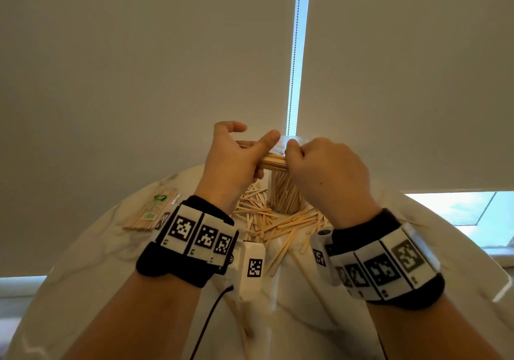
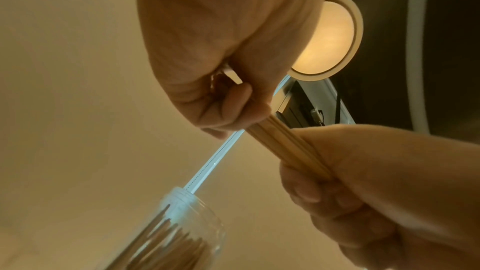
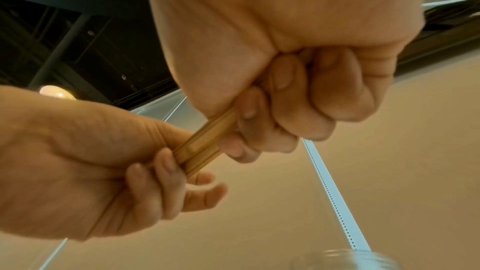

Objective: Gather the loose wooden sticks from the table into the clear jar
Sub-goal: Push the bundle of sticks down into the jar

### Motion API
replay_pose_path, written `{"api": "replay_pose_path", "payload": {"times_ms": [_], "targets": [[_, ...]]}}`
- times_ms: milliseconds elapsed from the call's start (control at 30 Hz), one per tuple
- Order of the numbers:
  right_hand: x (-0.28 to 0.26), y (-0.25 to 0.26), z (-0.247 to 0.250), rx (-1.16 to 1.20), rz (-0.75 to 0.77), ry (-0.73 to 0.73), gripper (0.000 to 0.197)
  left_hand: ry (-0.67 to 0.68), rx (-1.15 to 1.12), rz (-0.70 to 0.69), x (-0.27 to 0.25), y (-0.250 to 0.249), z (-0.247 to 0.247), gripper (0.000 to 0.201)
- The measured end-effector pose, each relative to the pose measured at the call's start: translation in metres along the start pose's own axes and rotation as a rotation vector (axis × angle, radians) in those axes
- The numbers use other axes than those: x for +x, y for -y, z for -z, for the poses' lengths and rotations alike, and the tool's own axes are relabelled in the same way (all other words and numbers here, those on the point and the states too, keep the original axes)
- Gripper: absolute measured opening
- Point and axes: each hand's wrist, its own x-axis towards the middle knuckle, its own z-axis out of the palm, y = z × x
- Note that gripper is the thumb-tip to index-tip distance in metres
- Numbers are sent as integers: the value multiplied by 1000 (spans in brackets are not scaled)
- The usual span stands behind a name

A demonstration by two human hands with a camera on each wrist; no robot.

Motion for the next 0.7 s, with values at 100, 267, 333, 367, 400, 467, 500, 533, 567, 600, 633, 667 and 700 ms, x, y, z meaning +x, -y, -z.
{"api": "replay_pose_path", "payload": {"times_ms": [100,267,333,367,400,467,500,533,567,600,633,667,700], "targets": [[1,-3,3,15,20,9,54,48,170,-17,2,0,3,47],[1,-1,6,271,85,-12,56,-6,152,-7,2,2,5,46],[1,1,3,279,103,-30,57,-75,124,-34,5,2,5,45],[0,2,1,236,109,-32,60,-83,126,-47,5,3,5,44],[0,2,-2,178,107,-38,64,-68,124,-48,5,2,4,43],[-1,2,-2,87,62,-66,68,22,72,34,3,-1,2,43],[1,0,-1,75,28,-70,68,85,28,96,2,-4,2,44],[2,-3,2,84,0,-67,66,148,1,144,0,-6,1,45],[4,-6,4,99,-14,-66,64,202,1,162,-1,-7,1,45],[5,-10,7,112,-18,-71,63,244,12,153,-2,-7,-1,44],[6,-12,9,125,-11,-81,62,271,14,136,-4,-6,-3,43],[6,-13,10,149,2,-94,60,277,-4,127,-6,-4,-6,42],[6,-13,12,197,14,-106,57,264,-38,126,-8,-2,-9,41]]}}
